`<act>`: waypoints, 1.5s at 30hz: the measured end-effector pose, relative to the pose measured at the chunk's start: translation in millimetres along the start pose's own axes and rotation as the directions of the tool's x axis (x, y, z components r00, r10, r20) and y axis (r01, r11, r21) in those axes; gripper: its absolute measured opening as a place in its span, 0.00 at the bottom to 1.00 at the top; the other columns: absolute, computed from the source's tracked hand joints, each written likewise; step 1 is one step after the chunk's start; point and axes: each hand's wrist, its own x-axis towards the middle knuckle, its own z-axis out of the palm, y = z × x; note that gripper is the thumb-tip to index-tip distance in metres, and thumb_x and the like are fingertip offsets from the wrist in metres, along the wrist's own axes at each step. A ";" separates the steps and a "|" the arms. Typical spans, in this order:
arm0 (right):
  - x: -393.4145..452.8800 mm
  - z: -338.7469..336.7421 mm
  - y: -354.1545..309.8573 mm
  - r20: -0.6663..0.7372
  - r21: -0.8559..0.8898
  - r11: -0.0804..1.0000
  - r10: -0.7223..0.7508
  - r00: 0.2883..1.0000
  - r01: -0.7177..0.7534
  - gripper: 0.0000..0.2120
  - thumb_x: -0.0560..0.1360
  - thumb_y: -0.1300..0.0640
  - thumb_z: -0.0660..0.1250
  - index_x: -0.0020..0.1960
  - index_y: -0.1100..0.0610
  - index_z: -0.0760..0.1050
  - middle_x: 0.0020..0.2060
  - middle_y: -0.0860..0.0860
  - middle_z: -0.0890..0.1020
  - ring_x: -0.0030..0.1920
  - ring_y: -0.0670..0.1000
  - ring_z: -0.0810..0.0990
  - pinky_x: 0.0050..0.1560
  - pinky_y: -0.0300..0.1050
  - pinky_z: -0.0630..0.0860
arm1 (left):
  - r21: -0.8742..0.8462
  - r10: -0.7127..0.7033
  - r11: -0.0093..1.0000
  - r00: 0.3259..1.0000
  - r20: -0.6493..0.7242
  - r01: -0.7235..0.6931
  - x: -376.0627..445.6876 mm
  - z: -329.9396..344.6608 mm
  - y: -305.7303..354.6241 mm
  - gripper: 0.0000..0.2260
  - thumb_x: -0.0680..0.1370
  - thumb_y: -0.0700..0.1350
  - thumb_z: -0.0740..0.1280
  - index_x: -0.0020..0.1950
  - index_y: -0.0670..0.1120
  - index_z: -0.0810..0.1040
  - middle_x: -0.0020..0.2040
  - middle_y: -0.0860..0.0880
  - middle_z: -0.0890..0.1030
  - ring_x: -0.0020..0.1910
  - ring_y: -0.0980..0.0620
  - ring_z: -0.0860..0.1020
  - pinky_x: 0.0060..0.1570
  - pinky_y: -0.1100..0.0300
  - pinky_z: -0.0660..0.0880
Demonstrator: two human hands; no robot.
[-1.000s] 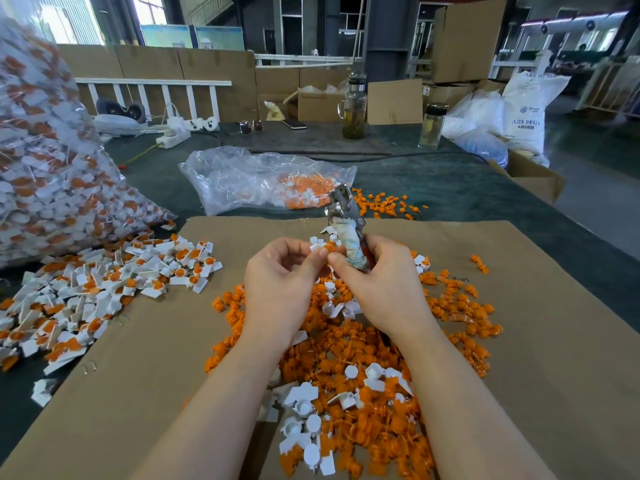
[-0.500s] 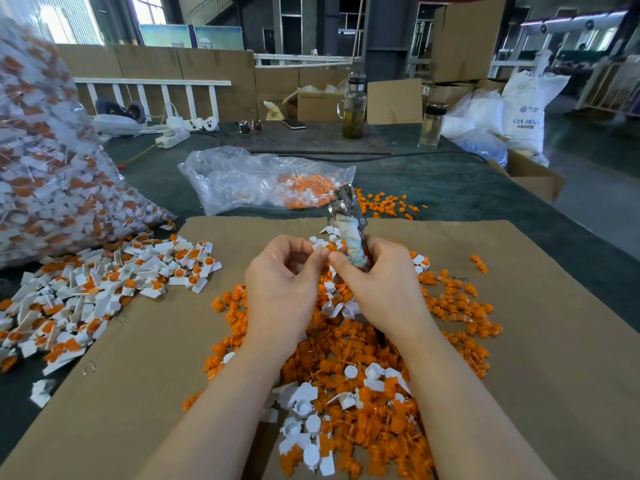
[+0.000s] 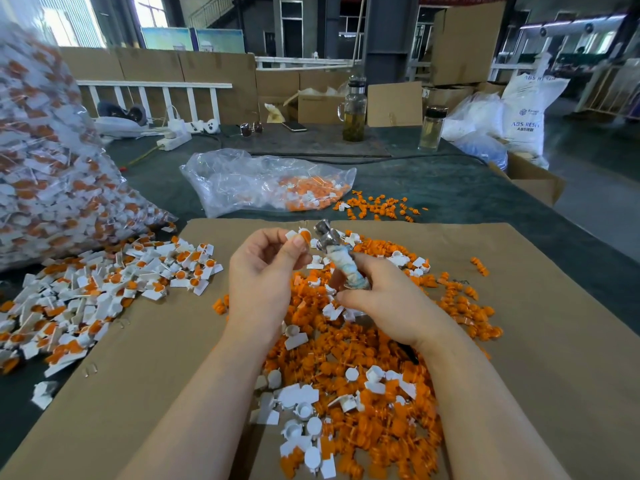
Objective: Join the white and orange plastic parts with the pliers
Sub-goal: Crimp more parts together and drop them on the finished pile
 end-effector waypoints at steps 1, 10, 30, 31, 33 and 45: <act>0.1 0.2 -0.2 0.013 -0.001 1.000 0.011 1.000 -0.011 0.11 0.75 0.58 0.68 0.56 0.49 0.73 0.44 0.47 0.79 0.41 0.45 0.80 0.39 0.41 0.78 | -0.011 -0.001 1.000 1.000 0.005 0.001 0.3 -0.4 0.3 0.02 0.78 0.37 0.68 0.48 0.39 0.79 0.39 0.48 0.82 0.37 0.57 0.81 0.40 0.68 0.77; -0.7 1.6 -3.0 0.050 -0.003 1.000 -0.019 0.999 0.019 0.12 0.75 0.61 0.67 0.52 0.45 0.72 0.38 0.47 0.78 0.35 0.51 0.77 0.37 0.53 0.75 | 0.009 0.024 1.000 0.998 0.055 -0.025 1.5 -2.5 -1.6 0.03 0.78 0.38 0.68 0.46 0.44 0.79 0.39 0.49 0.82 0.39 0.56 0.81 0.42 0.66 0.78; 6.1 17.1 1.4 -0.069 -0.257 0.964 -0.081 0.994 0.060 0.03 0.75 0.58 0.63 0.48 0.52 0.74 0.35 0.46 0.76 0.31 0.45 0.73 0.30 0.41 0.66 | -0.090 -0.059 0.994 0.997 0.047 0.063 7.1 -4.9 -8.7 0.04 0.78 0.38 0.68 0.44 0.44 0.80 0.36 0.53 0.83 0.36 0.57 0.80 0.40 0.64 0.78; 6.6 17.9 2.5 -0.078 -0.285 0.957 -0.085 0.993 0.059 0.03 0.75 0.57 0.63 0.48 0.52 0.73 0.34 0.46 0.76 0.32 0.45 0.73 0.30 0.41 0.66 | -0.114 -0.088 0.989 0.995 0.050 0.093 8.4 -5.8 -8.4 0.02 0.77 0.39 0.68 0.44 0.44 0.80 0.37 0.53 0.83 0.37 0.57 0.81 0.40 0.65 0.78; 7.0 18.1 4.9 -0.108 -0.340 0.939 -0.089 0.990 0.048 0.02 0.75 0.56 0.63 0.47 0.50 0.72 0.34 0.45 0.76 0.33 0.45 0.74 0.30 0.41 0.66 | -0.197 -0.174 0.965 0.985 0.021 0.174 11.6 -12.0 -7.5 0.03 0.74 0.42 0.70 0.46 0.43 0.80 0.41 0.50 0.86 0.39 0.55 0.84 0.40 0.65 0.79; 5.8 4.3 20.4 -0.315 -0.442 0.892 -0.055 0.947 -0.095 0.05 0.76 0.55 0.63 0.43 0.48 0.67 0.34 0.45 0.75 0.35 0.47 0.74 0.31 0.44 0.69 | -0.815 -0.599 0.567 0.738 -0.311 0.117 60.6 -116.1 -30.1 0.07 0.83 0.40 0.61 0.57 0.43 0.78 0.52 0.46 0.85 0.45 0.57 0.84 0.39 0.64 0.81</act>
